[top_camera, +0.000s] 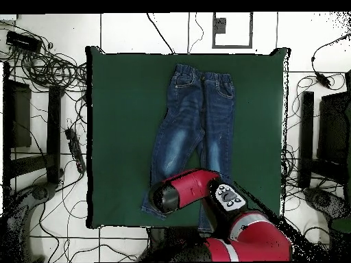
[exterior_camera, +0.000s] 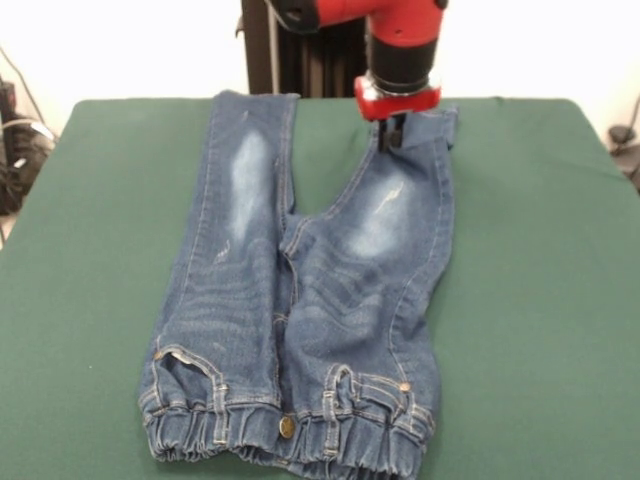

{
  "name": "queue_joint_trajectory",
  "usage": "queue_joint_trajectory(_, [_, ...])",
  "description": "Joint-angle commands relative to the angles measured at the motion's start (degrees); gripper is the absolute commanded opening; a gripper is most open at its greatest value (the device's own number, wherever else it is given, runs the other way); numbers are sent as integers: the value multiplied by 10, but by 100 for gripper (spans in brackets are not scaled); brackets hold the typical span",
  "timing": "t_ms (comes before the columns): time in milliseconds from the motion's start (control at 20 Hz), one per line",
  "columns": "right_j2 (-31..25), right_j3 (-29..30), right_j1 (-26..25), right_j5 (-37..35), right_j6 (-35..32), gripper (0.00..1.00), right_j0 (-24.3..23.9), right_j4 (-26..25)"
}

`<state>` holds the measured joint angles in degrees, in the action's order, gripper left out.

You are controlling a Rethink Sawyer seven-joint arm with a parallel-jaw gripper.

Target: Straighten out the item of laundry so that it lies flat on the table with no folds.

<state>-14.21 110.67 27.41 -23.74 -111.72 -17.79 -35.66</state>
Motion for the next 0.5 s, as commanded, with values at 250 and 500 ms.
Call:
queue_joint_trajectory(250, [-5,89,-25,-128,82,0,-18,-37])
queue_joint_trajectory(500, [-9,85,-31,-132,74,0,-23,-50])
